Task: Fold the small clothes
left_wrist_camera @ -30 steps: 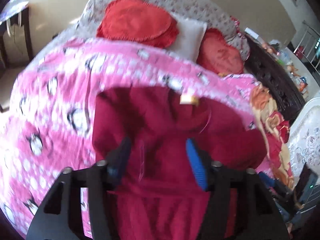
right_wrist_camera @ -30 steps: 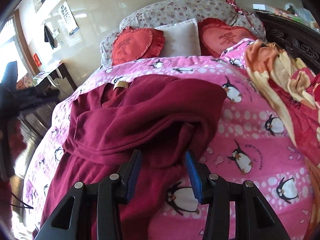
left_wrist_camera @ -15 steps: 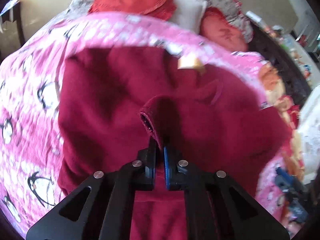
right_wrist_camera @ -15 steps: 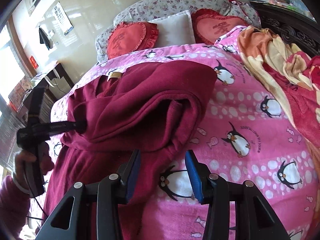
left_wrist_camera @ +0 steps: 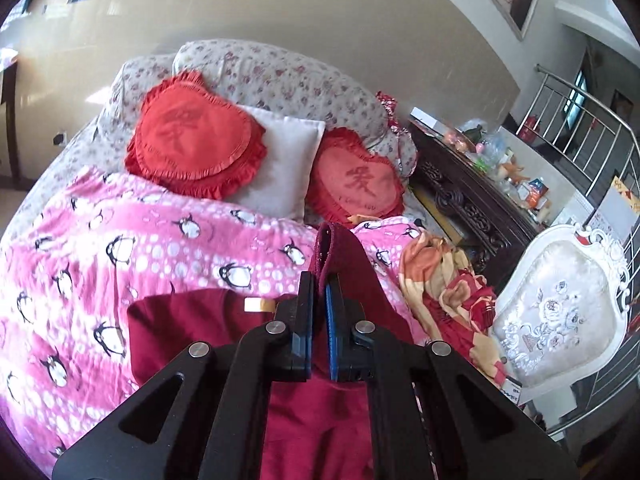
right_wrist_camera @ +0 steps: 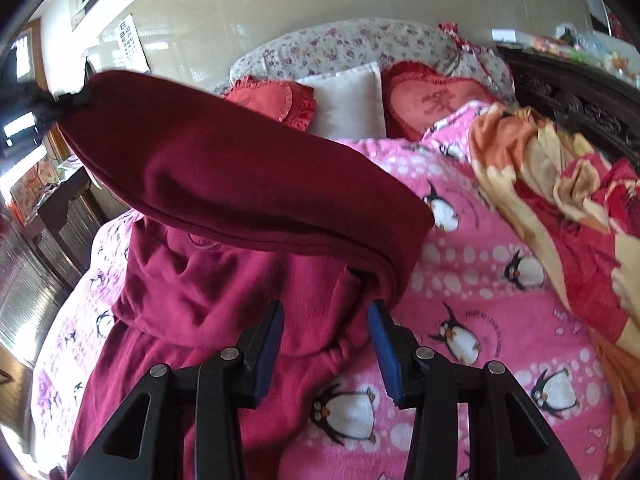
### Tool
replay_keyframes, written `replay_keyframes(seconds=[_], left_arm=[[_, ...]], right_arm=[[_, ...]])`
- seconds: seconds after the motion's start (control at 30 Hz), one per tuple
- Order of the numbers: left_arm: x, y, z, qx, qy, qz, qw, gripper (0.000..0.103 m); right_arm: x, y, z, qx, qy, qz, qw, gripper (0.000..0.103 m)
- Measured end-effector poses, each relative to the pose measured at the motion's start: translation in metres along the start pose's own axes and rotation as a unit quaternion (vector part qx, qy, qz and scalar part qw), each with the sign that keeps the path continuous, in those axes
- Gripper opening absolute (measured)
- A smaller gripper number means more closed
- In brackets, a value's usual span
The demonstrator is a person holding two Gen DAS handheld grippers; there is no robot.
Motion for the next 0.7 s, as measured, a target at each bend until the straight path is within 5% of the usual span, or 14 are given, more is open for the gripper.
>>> replay_keyframes(seconds=[0.13,0.4,0.67,0.7], left_arm=[[0.008,0.011,-0.004,0.005,-0.001,0.013,0.9999,0.004],[0.018,0.021,-0.01,-0.004,0.008,0.018,0.9998,0.004],[0.019,0.023,-0.008,-0.001,0.006,0.021,0.9998,0.004],[0.019,0.023,-0.008,0.003,0.008,0.022,0.9997,0.004]], right_arm=[[0.01,-0.001,0.004,-0.029,0.028,-0.018,0.999,0.042],[0.023,-0.002,0.031,-0.051,0.026,-0.049,0.997,0.029],[0.032,0.005,0.039,-0.06,0.019,-0.082,0.995,0.028],[0.031,0.005,0.04,-0.055,0.014,-0.079,0.995,0.017]])
Point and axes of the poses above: each gripper's, at about its wrist camera, not at the fingertips, and z roughly the way its jaws point, y to its right, x to its top, the point moved 3 cm from there along z, roughly the way its jaws point, and after that the axes turned 6 degrees about z, right-handed, at the moved point
